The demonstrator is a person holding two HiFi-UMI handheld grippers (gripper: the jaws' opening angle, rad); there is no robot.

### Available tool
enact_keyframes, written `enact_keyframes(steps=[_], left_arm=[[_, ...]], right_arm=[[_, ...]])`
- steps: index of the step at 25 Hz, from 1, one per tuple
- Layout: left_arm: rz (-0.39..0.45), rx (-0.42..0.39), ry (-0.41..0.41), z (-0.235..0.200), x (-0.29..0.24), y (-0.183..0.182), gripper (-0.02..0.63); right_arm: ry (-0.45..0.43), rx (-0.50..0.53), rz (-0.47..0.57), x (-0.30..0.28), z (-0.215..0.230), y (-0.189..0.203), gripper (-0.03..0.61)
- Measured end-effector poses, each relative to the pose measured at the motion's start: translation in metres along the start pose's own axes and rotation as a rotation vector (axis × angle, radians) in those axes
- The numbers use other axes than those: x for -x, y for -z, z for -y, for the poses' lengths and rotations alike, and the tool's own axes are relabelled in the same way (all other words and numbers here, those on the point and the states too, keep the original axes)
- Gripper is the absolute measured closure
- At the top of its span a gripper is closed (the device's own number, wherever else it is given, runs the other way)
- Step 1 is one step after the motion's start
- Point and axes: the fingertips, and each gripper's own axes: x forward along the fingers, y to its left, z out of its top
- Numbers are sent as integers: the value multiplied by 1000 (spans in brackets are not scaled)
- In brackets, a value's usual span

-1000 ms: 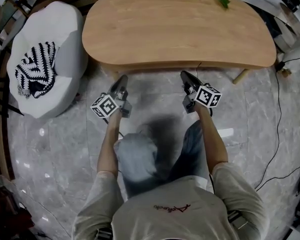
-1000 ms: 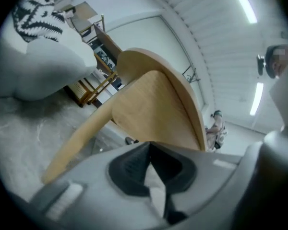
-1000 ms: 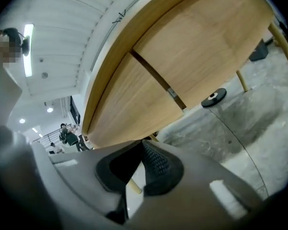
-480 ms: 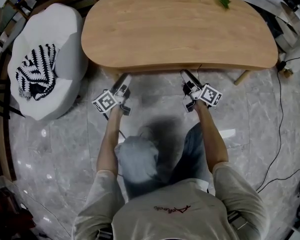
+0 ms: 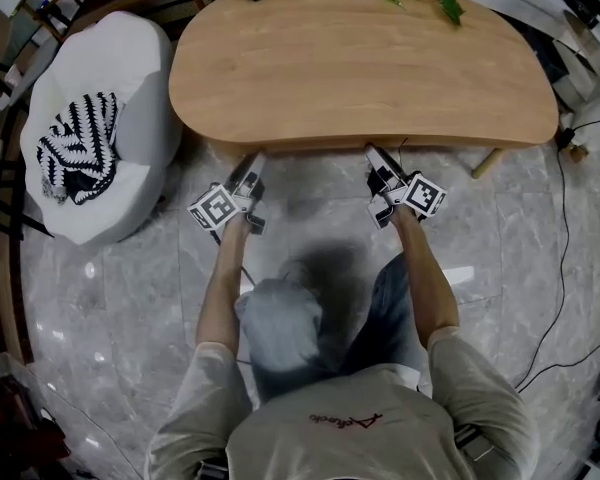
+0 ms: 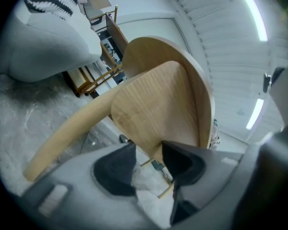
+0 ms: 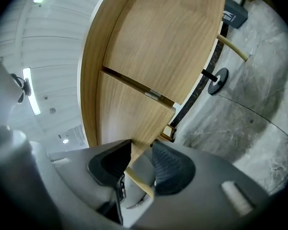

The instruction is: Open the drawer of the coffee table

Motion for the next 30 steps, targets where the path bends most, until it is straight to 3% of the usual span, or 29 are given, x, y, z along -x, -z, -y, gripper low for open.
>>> enact_keyframes(steps=[4,12,30], left_arm=[[-5,-10,-15,-2,5,2,502],[-4,-25,-3,2,10,4,492],[-32,-60,-17,44,80,48,497]], right_arm=[[3,-11,14,1,-2,0,466],[18,-28,23,8,-4,2,485],[-11,-54,31,78,-50,45,491]])
